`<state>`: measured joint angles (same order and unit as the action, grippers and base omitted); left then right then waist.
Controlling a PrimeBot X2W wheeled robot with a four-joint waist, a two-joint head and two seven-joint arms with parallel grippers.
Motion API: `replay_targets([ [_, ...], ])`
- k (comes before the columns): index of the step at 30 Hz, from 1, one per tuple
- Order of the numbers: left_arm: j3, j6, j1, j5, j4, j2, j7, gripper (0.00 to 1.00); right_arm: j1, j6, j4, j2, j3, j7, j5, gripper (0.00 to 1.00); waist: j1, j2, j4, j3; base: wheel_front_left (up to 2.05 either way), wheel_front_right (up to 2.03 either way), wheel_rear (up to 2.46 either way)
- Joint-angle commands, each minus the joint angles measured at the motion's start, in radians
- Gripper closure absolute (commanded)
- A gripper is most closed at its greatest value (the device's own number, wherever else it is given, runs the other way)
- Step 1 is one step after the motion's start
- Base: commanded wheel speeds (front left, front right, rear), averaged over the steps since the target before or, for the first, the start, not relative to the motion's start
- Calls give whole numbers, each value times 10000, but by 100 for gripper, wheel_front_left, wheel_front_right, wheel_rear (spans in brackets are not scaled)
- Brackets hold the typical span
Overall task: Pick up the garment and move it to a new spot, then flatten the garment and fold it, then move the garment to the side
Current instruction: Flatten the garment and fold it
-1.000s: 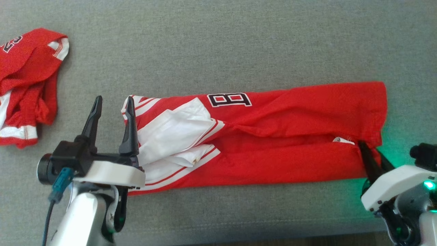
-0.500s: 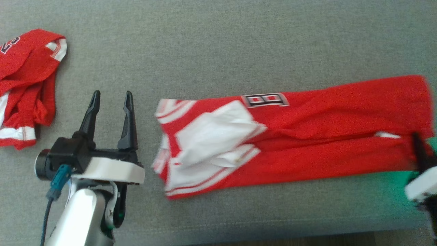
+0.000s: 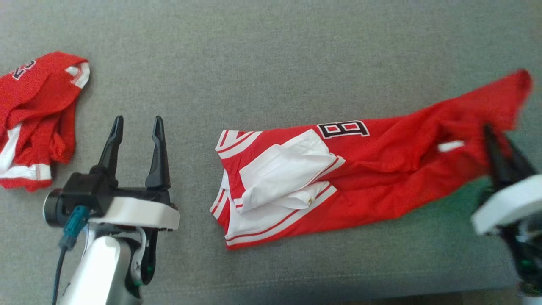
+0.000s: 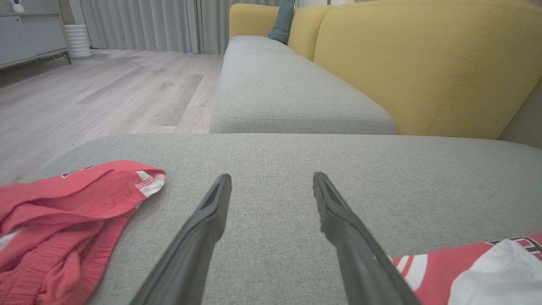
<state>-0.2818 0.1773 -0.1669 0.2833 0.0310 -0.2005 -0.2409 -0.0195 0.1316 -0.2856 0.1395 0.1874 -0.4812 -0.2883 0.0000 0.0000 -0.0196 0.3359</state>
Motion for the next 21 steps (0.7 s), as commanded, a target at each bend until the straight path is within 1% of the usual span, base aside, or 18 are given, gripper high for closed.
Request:
replay_targets([
  [1,308,47,-37,66,-296,-186,-118,0,-416,-9,-632,277,-682,-145,125,100,0,0,0,-152,0,0,0],
  [2,294,43,-20,82,-298,-181,-116,0,-477,-9,-801,276,-1139,-184,135,100,0,0,15,-207,0,0,0],
  [3,268,42,18,102,-289,-182,-105,0,-583,-9,-930,182,-2125,-305,54,100,0,0,53,-308,0,0,0],
  [6,219,43,33,122,-295,-169,-93,0,-808,-9,-721,-122,-3473,-314,-195,100,0,0,154,-386,0,0,0],
  [10,112,33,42,157,-250,-97,-89,0,-989,-9,134,-674,-4947,-25,-833,100,0,0,391,-414,0,0,0],
  [13,42,30,36,185,-206,-19,-99,0,-1152,-9,919,-846,-5788,334,-1447,100,0,0,556,-370,0,0,0],
  [17,-13,20,-10,207,-130,53,-117,0,-1449,-9,1823,-885,-6649,859,-2240,100,0,0,724,-288,0,0,0],
  [21,-15,1,-62,224,-40,81,-139,0,-1755,-9,2532,-889,-7311,1349,-2858,100,0,0,836,-237,0,0,0],
])
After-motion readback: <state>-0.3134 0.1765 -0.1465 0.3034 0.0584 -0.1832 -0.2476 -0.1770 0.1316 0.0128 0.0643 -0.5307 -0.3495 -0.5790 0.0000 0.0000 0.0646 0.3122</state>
